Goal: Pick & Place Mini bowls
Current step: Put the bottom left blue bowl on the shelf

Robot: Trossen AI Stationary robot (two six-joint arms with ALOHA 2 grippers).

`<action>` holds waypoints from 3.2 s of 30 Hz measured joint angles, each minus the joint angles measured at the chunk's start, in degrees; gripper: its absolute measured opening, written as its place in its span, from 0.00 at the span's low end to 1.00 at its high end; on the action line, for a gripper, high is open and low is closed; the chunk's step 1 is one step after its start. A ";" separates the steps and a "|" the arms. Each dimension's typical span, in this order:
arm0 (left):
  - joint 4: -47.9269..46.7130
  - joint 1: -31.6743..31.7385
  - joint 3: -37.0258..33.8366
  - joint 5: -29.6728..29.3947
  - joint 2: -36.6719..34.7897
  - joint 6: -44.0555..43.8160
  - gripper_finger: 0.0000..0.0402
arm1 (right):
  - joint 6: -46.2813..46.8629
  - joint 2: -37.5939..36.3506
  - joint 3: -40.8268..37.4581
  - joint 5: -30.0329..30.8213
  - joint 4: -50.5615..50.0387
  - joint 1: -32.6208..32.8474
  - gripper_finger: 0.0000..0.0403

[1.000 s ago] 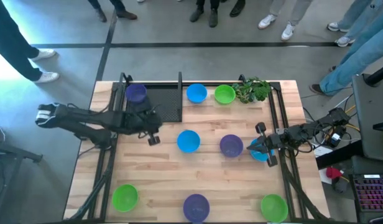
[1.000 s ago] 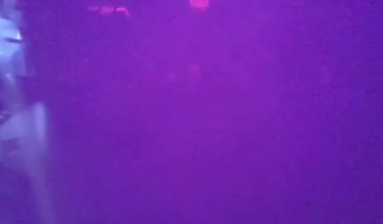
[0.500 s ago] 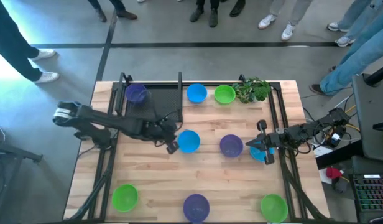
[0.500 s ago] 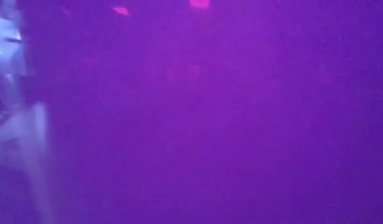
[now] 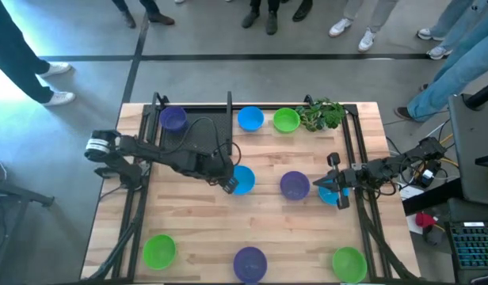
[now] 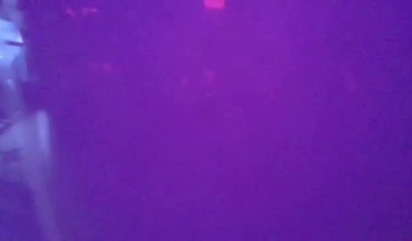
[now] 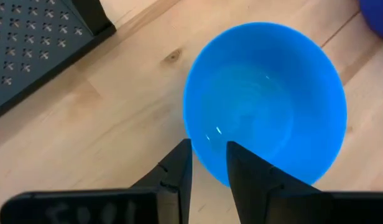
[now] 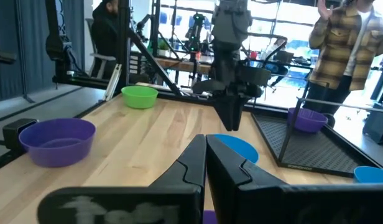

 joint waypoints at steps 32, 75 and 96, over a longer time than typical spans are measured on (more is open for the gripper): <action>1.22 1.49 -0.04 2.36 5.95 0.54 0.11 | 0.19 -0.02 0.00 -0.04 -0.29 0.00 0.02; -28.34 27.43 6.40 -11.90 -13.73 13.50 0.00 | 0.44 -0.02 0.00 -0.04 -1.43 0.00 0.02; -9.64 43.19 7.31 -7.66 1.49 27.44 0.00 | 0.26 -0.02 0.00 -0.03 -1.43 -0.02 0.02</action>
